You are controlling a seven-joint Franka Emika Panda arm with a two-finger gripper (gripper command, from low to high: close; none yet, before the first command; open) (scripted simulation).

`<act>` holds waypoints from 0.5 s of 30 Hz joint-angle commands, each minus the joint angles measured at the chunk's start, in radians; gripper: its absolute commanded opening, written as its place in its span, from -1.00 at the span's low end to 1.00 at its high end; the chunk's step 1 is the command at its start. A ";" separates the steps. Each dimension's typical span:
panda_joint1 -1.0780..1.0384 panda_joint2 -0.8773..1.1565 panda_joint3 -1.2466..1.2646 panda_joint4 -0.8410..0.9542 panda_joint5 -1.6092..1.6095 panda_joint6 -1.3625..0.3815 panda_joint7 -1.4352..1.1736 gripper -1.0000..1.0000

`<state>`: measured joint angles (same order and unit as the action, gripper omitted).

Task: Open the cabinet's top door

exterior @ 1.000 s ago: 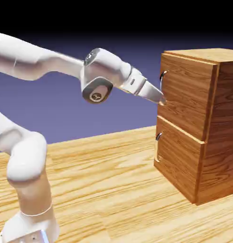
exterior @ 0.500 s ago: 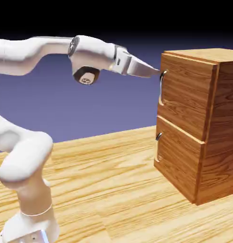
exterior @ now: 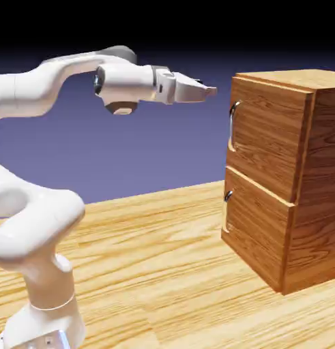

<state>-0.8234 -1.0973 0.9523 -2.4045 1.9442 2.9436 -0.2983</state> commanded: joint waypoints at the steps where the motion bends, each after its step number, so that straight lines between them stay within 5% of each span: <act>1: -0.019 -0.012 0.021 0.009 0.044 -0.002 -0.023 0.00; 15: -0.280 -0.177 0.320 0.136 0.653 -0.031 -0.349 0.00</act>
<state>-1.1038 -1.2742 1.2718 -2.2684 2.5967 2.9122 -0.6471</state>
